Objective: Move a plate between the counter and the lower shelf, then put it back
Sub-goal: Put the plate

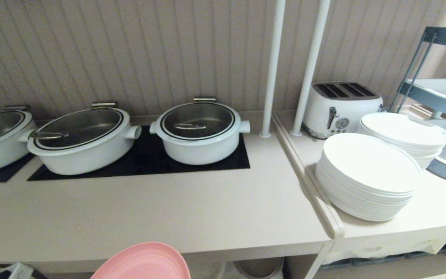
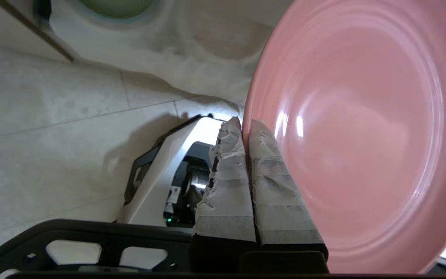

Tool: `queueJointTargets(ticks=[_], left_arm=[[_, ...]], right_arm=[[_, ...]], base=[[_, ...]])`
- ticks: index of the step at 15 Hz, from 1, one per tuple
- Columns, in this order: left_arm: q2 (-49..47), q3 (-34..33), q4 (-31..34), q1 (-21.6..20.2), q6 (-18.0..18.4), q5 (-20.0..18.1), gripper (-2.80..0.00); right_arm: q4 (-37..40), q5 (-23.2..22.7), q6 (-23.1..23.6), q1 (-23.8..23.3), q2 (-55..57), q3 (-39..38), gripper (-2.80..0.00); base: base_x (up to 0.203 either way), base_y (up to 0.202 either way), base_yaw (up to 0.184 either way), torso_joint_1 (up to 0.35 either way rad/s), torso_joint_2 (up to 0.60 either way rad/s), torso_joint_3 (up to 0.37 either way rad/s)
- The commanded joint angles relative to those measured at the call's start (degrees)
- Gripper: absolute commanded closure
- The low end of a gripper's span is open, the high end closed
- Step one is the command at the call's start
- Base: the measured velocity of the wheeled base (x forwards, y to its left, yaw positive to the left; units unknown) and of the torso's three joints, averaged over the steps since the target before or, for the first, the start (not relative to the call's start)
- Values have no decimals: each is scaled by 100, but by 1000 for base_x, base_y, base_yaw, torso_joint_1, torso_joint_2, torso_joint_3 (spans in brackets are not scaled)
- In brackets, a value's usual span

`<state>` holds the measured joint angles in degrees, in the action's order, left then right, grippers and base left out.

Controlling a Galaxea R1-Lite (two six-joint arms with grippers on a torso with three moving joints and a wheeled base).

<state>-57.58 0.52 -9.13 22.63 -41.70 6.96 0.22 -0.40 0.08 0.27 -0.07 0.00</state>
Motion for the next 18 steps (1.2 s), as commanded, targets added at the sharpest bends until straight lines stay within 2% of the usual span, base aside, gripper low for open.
queueJointTargets(ticks=[1,18], left_arm=[[-8,1,-2,5,-22,7,0],[1,1,-2,5,-22,7,0]], right_arm=[[4,-4,1,0,7,0,0],[4,-4,1,0,7,0,0]], base=[[1,185,0,-2,0,5],[0,196,-1,2,2,2]])
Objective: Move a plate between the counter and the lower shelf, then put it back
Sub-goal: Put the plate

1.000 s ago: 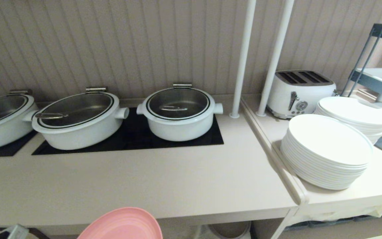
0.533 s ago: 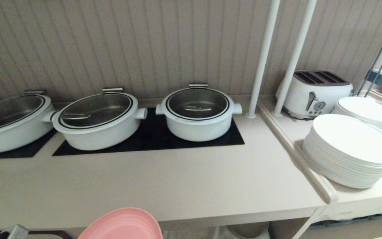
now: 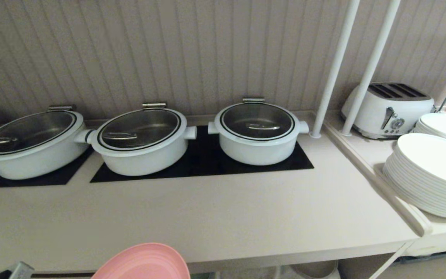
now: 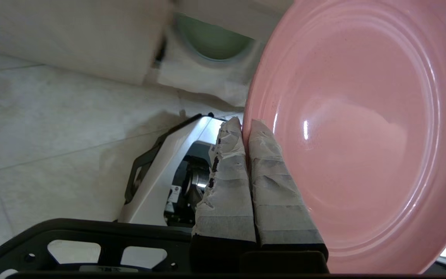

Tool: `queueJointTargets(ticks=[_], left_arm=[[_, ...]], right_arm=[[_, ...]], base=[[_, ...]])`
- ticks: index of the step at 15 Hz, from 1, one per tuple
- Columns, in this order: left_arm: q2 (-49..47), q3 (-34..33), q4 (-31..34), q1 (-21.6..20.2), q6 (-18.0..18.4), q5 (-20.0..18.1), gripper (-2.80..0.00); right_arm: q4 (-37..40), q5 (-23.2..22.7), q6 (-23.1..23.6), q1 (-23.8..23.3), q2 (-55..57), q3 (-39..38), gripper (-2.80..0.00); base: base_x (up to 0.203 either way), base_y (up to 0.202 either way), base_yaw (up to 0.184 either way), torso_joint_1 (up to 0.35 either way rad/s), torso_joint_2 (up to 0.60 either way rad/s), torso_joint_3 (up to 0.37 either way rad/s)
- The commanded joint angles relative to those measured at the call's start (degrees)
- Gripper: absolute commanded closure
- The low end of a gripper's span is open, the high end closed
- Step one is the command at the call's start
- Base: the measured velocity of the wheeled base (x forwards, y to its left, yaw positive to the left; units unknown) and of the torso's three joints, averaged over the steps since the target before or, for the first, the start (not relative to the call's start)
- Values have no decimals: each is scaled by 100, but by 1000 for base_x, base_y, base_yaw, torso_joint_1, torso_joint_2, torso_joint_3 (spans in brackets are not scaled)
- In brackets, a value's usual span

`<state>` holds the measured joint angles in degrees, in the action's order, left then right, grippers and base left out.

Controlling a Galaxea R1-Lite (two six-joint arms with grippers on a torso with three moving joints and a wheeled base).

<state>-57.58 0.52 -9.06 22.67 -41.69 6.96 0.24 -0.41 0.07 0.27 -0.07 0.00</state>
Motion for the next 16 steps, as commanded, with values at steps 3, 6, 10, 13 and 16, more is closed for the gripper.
queueJointTargets(ticks=[3,6,10,13,16], left_arm=[[1,0,-8,0,-23,7,0],[1,0,-8,0,-23,15,0],[10,0,-8,-8,-23,16,0],[10,0,-8,0,-6,16,0],[10,0,-8,0,-2,16,0]], right_arm=[[2,-2,2,0,7,0,0],[2,-2,2,0,7,0,0],[2,-2,2,0,7,0,0],[2,-2,2,0,7,0,0],[2,-2,2,0,7,0,0]], base=[[0,196,1,1,-1,3],[0,195,-1,3,4,3],[0,195,-2,3,2,1],[0,151,0,1,3,2],[0,0,0,0,0,0]])
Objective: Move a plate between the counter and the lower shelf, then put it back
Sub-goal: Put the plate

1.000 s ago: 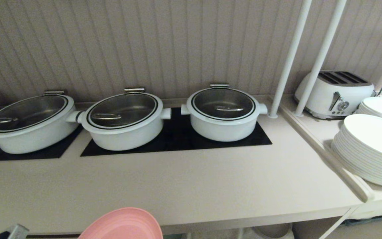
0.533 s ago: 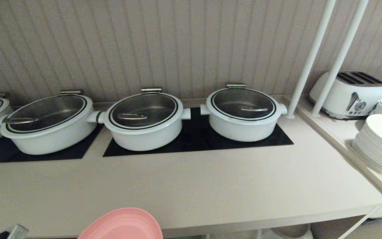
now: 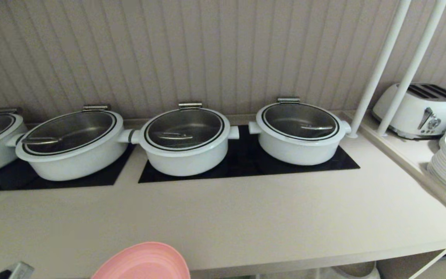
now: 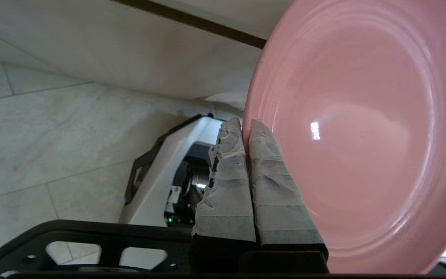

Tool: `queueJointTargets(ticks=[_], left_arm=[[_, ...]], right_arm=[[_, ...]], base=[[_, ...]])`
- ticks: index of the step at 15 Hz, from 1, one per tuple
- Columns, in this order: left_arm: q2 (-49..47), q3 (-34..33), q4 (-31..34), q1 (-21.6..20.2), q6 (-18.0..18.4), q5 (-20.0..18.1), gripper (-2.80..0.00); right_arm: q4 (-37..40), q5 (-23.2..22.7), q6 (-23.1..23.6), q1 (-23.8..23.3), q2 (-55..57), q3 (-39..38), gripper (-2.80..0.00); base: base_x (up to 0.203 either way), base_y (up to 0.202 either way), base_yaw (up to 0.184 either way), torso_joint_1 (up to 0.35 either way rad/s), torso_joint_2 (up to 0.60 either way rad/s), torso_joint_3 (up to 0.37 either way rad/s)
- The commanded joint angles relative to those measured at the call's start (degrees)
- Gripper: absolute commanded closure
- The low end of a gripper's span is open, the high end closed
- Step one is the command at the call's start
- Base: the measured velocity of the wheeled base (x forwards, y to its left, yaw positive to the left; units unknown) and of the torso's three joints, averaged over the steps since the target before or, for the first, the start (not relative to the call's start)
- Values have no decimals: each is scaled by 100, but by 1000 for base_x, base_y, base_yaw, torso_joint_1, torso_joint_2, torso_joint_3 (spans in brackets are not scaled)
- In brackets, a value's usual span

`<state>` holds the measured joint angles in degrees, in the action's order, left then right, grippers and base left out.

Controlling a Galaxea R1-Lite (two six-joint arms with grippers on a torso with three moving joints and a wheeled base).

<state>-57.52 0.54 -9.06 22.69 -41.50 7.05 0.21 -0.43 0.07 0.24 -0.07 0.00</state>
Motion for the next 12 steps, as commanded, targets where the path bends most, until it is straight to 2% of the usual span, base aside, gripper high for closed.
queueJointTargets(ticks=[1,12], left_arm=[[3,-2,-8,-1,-16,16,0],[8,66,1,-1,19,71,0]], right_arm=[[6,-1,1,9,7,0,0],[6,-1,1,2,7,0,0]], base=[[0,0,0,0,0,0],[0,0,0,0,0,0]])
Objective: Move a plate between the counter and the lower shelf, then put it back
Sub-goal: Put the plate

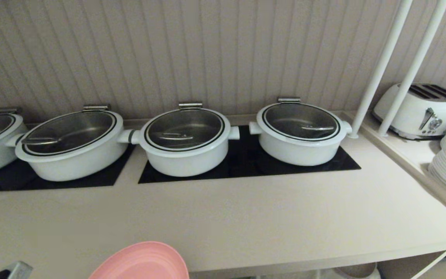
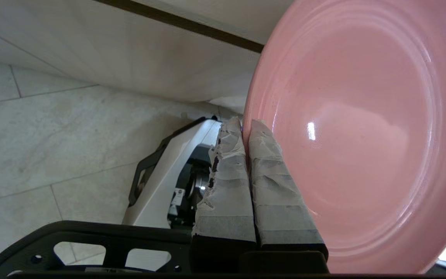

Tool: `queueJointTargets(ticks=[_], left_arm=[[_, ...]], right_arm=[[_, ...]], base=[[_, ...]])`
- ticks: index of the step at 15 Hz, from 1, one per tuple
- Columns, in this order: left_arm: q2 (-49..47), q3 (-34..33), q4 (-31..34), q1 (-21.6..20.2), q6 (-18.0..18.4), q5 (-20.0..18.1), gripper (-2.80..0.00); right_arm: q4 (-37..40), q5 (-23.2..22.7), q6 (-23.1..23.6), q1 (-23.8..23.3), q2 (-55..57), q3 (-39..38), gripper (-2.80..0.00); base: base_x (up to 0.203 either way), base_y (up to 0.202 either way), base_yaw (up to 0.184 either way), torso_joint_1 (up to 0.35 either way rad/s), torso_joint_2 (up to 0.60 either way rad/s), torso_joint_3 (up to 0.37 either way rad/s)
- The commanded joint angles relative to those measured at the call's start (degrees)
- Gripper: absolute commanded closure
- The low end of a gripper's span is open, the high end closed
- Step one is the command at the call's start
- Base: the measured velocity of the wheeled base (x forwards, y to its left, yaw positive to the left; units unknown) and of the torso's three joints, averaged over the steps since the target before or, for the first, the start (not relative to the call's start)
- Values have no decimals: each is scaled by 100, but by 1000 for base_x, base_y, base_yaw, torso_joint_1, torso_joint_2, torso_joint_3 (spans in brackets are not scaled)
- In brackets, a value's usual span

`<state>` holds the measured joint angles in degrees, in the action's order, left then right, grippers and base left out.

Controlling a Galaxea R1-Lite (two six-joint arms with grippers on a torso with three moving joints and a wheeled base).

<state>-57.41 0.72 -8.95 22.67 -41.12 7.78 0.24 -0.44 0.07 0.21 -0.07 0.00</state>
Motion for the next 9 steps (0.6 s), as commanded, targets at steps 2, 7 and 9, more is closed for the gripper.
queueJointTargets(ticks=[2,7,9], left_arm=[[-18,188,1,0,-22,-2,0],[-142,573,39,0,43,-28,0],[-255,694,67,0,43,-39,0]], right_arm=[[2,0,1,6,7,0,0],[2,0,1,9,7,0,0],[2,0,1,14,7,0,0]], base=[[0,0,0,0,0,0],[0,0,0,0,0,0],[0,0,0,0,0,0]])
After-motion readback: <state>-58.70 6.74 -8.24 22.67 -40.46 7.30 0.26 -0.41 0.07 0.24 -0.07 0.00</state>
